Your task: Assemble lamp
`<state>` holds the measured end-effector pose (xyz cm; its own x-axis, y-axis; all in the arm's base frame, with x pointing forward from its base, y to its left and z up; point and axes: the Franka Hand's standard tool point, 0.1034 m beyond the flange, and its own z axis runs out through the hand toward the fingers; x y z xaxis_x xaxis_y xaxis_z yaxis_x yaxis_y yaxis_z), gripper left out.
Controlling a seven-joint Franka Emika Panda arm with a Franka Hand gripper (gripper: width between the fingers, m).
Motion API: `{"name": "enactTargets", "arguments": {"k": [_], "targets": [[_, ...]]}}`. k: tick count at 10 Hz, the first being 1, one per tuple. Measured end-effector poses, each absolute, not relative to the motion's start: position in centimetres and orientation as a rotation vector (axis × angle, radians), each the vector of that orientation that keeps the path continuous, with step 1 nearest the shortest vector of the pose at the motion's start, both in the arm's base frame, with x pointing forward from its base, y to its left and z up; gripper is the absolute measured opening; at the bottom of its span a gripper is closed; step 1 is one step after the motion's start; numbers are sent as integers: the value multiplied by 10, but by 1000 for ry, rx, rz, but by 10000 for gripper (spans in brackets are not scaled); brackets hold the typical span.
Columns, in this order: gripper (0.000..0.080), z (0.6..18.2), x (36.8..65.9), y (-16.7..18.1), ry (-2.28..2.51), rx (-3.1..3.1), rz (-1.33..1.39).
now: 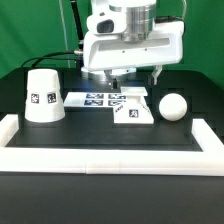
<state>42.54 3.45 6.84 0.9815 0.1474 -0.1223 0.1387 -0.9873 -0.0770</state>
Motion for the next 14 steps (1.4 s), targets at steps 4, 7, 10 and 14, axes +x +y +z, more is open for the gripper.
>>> {"name": "enactTargets", "arguments": {"k": [4,7,10,14], "targets": [[700,57,417,36,-227,-3057,218],[700,48,415,36,-229,-3056,225],[594,49,416,38,-239,-3057,221],[534,49,416,38,-239,-3057,221]]}}
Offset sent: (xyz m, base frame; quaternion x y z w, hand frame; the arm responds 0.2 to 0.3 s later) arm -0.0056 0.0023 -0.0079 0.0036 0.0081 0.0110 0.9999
